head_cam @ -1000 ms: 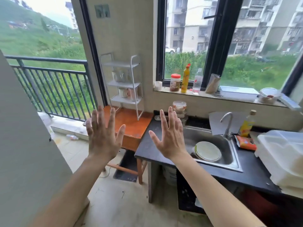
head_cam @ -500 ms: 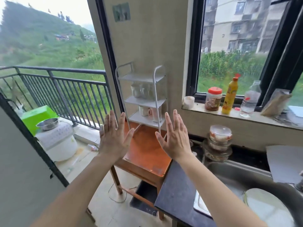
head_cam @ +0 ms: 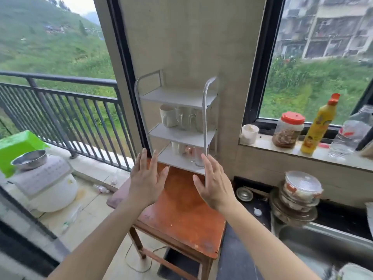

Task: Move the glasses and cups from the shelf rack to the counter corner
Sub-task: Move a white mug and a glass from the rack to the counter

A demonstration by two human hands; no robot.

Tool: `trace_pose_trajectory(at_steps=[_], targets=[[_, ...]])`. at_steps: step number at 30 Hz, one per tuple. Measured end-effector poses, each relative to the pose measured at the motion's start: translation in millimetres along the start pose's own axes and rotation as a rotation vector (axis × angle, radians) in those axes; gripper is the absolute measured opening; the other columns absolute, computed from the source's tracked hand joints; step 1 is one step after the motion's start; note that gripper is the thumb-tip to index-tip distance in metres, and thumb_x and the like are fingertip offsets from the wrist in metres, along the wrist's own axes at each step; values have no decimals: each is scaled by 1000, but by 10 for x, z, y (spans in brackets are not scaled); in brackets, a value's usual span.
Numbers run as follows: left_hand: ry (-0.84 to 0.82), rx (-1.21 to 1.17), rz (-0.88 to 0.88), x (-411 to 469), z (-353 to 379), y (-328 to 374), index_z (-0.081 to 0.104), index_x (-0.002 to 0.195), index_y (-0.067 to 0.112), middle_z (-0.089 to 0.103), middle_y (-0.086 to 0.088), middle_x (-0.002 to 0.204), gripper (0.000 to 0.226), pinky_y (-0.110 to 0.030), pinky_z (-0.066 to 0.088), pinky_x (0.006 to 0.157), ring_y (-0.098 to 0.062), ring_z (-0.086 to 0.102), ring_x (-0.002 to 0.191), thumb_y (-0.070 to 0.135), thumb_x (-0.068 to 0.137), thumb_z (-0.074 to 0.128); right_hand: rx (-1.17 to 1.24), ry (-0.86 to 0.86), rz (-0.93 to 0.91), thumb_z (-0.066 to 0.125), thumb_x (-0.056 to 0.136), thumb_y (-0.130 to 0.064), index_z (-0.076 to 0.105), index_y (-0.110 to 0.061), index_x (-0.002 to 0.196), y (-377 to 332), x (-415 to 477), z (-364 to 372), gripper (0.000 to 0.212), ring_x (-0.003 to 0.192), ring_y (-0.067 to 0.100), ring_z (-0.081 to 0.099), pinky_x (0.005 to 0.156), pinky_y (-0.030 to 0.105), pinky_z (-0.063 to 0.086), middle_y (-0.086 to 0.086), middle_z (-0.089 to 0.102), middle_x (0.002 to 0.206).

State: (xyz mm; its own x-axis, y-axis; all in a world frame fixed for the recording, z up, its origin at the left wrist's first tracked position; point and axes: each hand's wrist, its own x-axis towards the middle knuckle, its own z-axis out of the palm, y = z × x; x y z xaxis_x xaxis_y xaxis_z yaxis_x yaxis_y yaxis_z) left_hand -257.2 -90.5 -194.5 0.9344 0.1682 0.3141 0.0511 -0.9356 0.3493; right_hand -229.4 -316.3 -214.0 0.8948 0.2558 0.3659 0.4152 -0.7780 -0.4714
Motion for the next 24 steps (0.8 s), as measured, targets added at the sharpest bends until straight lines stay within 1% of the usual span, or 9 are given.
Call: trace_pose_trajectory(at_steps=[3, 5, 9, 12, 17, 19, 21, 22, 24], targets=[[-88, -50, 34, 492, 344, -242, 16, 159, 20, 10, -18, 166, 69, -45, 6, 124, -30, 3, 153, 53, 101, 33, 26, -57, 89, 49, 101, -46, 19, -22, 160, 49, 293, 314, 70, 148, 21, 31, 115, 35, 35, 3, 28, 164], [-154, -110, 58, 795, 568, -378, 20, 158, 18, 17, -18, 164, 67, -44, 9, 123, -31, 9, 152, 50, 102, 37, 58, -64, 174, 51, 101, -43, 23, -23, 159, 39, 450, 506, 67, 146, 17, 35, 112, 32, 37, -1, 32, 160], [-308, -310, 13, 1270, 938, -565, 30, 155, 14, 27, -14, 162, 57, -40, 10, 120, -31, 13, 150, 36, 104, 43, 153, -102, 361, 55, 99, -32, 33, -25, 153, 0, 697, 852, 58, 125, 18, 54, 105, 38, 45, -4, 42, 150], [-373, -434, -19, 1574, 1158, -636, 37, 151, 13, 36, -11, 157, 51, -42, 17, 117, -32, 23, 146, 21, 102, 45, 221, -131, 487, 55, 97, -29, 33, -26, 154, 32, 871, 1093, 60, 109, 15, 58, 103, 36, 45, -4, 43, 149], [-505, -711, -163, 1904, 1392, -603, 42, 145, 16, 50, -4, 142, 45, -30, 32, 101, -23, 45, 129, 16, 100, 46, 342, -128, 663, 58, 96, -25, 31, -31, 155, 129, 1120, 1374, 65, 114, 14, 56, 101, 31, 47, -3, 46, 141], [-536, -834, -211, 1988, 1446, -550, 48, 138, 17, 55, 2, 132, 40, -36, 40, 100, -23, 50, 122, 13, 98, 47, 390, -107, 702, 59, 96, -22, 30, -33, 155, 161, 1206, 1438, 66, 110, 9, 57, 92, 24, 49, -6, 46, 140], [-542, -907, -247, 2044, 1489, -512, 51, 132, 17, 58, 4, 126, 36, -42, 46, 99, -23, 55, 116, 13, 96, 49, 446, -79, 724, 59, 96, -18, 31, -36, 153, 182, 1271, 1480, 66, 104, 3, 58, 76, 9, 45, -13, 45, 140], [-541, -936, -265, 2063, 1504, -505, 52, 130, 16, 61, 1, 125, 35, -42, 49, 94, -22, 58, 112, 14, 96, 50, 475, -65, 731, 59, 96, -17, 31, -38, 151, 184, 1300, 1493, 65, 102, 0, 58, 70, 4, 43, -17, 44, 137], [-548, -999, -298, 2079, 1516, -502, 53, 128, 13, 63, -3, 124, 32, -35, 50, 77, -18, 64, 100, 16, 96, 50, 527, -50, 740, 57, 96, -16, 32, -42, 149, 180, 1344, 1503, 64, 100, -2, 61, 67, 5, 46, -19, 46, 136]])
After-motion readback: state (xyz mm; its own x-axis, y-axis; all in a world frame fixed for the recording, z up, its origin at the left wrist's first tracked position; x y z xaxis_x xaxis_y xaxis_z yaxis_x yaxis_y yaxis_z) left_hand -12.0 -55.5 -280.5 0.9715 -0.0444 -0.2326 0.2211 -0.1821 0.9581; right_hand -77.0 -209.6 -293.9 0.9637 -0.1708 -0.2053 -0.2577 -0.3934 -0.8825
